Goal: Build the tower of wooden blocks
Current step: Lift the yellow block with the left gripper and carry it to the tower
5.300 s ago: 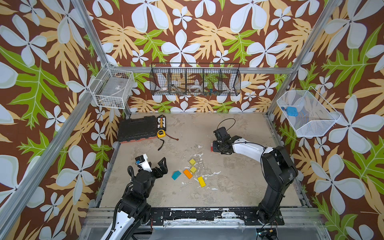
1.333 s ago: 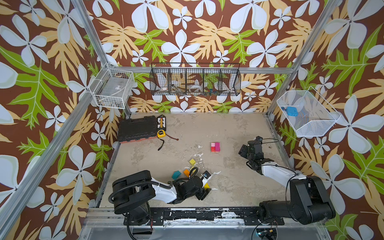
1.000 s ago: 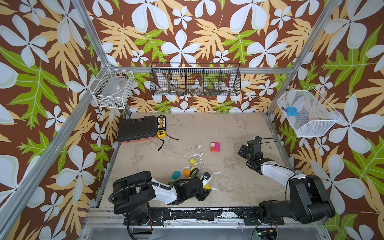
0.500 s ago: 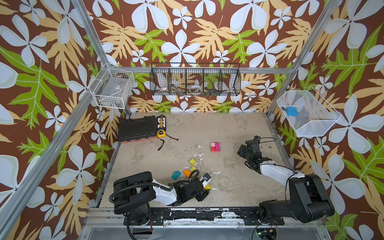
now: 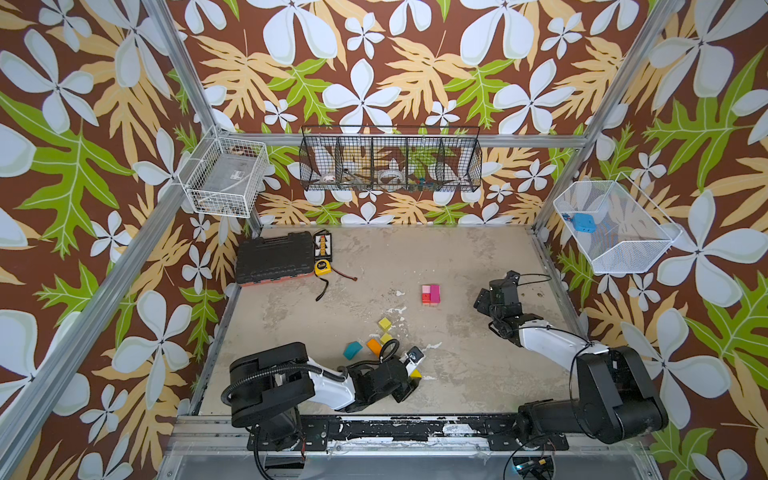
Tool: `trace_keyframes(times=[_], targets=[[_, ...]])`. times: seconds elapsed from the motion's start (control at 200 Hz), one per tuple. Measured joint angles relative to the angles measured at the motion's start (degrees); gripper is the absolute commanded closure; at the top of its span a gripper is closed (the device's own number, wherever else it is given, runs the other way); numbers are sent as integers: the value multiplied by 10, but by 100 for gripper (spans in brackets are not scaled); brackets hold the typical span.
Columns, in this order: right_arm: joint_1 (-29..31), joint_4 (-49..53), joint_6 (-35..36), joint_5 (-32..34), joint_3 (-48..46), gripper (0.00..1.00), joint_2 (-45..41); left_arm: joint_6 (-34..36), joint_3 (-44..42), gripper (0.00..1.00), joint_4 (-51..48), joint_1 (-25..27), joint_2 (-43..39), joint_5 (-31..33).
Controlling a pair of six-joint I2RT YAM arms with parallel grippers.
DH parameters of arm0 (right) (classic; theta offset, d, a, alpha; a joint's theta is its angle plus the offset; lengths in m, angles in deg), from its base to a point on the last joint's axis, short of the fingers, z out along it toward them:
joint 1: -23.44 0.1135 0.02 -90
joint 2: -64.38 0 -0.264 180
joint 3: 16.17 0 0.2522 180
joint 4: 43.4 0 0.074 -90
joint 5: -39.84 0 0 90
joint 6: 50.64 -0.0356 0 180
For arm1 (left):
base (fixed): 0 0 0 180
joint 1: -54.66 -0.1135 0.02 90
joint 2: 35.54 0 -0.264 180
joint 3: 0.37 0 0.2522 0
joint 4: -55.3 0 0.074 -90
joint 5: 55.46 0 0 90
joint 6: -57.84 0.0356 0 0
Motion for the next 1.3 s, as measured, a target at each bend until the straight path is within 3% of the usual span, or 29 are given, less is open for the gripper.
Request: trace_keyframes(times=[0.3,0.44,0.48,0.531,0.641,0.886,1.116,1.301], targets=[[0,0,2,0,1,23,-2,8,4,68,-24,-1,-70,-12],[0,0,2,0,-2,22,-7,20,42,76,-44,-34,-119,-23],[0,-1,2,0,-5,22,-10,23,54,84,-50,-54,-132,-36],[0,-2,2,0,-8,22,-14,30,69,100,-58,-79,-146,-48],[0,-4,4,-1,-15,21,-21,48,111,100,-76,-118,-167,-59],[-1,-13,11,-7,-22,20,-30,139,229,100,-125,-145,-164,-52],[-3,-20,15,-20,-38,19,-47,172,303,100,-163,-315,-121,-210],[-4,-24,18,-23,-42,19,-52,269,332,100,-203,-335,-58,-282]])
